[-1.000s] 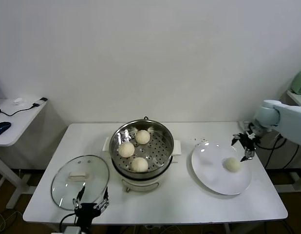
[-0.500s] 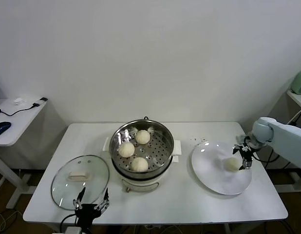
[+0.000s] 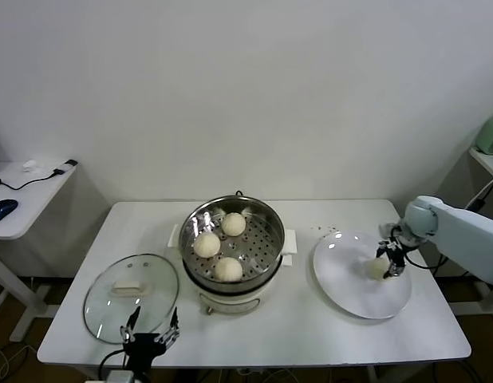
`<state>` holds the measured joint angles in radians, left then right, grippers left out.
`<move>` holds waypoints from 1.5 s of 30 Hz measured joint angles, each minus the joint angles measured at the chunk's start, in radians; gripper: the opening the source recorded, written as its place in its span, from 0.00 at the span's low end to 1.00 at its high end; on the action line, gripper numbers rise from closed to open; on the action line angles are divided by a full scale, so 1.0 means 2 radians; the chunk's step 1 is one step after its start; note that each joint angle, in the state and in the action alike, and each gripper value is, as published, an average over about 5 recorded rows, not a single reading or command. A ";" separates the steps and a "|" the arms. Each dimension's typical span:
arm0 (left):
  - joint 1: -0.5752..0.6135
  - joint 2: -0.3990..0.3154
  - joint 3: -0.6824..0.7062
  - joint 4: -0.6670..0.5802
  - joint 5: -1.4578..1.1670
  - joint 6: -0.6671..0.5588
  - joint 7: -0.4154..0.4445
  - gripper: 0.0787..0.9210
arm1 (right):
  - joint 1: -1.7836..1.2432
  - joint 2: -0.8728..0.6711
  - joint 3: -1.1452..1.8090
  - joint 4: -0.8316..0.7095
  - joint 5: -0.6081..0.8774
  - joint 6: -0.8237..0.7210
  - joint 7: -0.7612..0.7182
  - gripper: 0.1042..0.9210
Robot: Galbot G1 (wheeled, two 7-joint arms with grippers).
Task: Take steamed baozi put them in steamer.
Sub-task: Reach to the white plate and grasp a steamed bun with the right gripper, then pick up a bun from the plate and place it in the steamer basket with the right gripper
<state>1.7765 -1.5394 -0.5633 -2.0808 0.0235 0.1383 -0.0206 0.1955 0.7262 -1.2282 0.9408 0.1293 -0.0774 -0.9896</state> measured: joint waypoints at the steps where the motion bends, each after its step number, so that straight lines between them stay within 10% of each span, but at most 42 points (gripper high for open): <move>1: 0.000 0.000 0.000 0.000 0.000 0.000 0.000 0.88 | 0.002 0.000 -0.001 0.001 0.001 0.000 -0.001 0.57; 31: 0.001 0.014 0.010 -0.013 -0.005 -0.002 -0.001 0.88 | 0.412 0.159 -0.257 0.234 0.385 -0.097 0.040 0.54; 45: -0.003 0.014 0.007 -0.013 -0.011 -0.001 0.000 0.88 | 0.356 0.244 -0.268 0.232 0.413 -0.148 0.106 0.54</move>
<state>1.7698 -1.5116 -0.5501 -2.1071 0.0018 0.1369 -0.0215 0.9071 1.2137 -1.7648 1.4049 0.9552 -0.3733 -0.7778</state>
